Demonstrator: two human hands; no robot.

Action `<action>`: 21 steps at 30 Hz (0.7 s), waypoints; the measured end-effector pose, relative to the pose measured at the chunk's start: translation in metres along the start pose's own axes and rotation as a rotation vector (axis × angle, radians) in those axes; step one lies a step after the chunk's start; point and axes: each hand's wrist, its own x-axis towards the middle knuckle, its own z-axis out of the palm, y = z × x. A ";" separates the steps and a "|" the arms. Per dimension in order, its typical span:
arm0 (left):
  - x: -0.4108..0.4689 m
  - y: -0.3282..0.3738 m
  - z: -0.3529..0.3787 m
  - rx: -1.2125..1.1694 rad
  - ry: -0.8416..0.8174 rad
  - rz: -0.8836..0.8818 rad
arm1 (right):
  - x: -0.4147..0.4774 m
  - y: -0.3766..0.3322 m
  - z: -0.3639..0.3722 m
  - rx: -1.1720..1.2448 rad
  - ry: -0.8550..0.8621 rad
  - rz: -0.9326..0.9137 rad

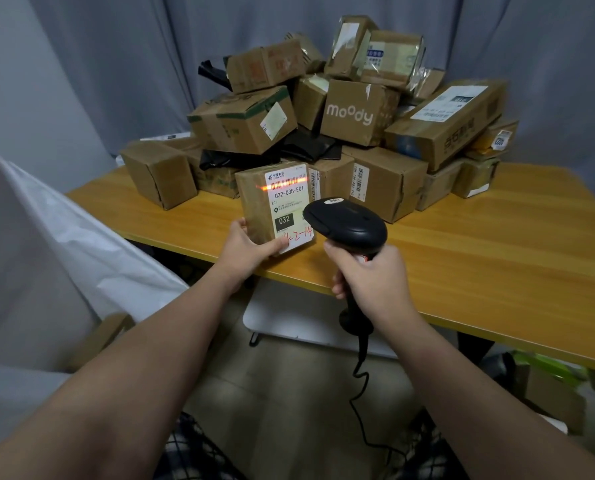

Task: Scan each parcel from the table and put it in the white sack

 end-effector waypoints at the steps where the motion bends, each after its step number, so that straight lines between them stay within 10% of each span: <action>1: 0.000 0.000 0.000 -0.001 -0.001 -0.001 | 0.000 0.000 0.000 0.000 0.001 0.000; 21: 0.003 0.001 -0.009 -0.006 0.106 0.078 | 0.001 -0.001 -0.005 -0.037 0.006 0.002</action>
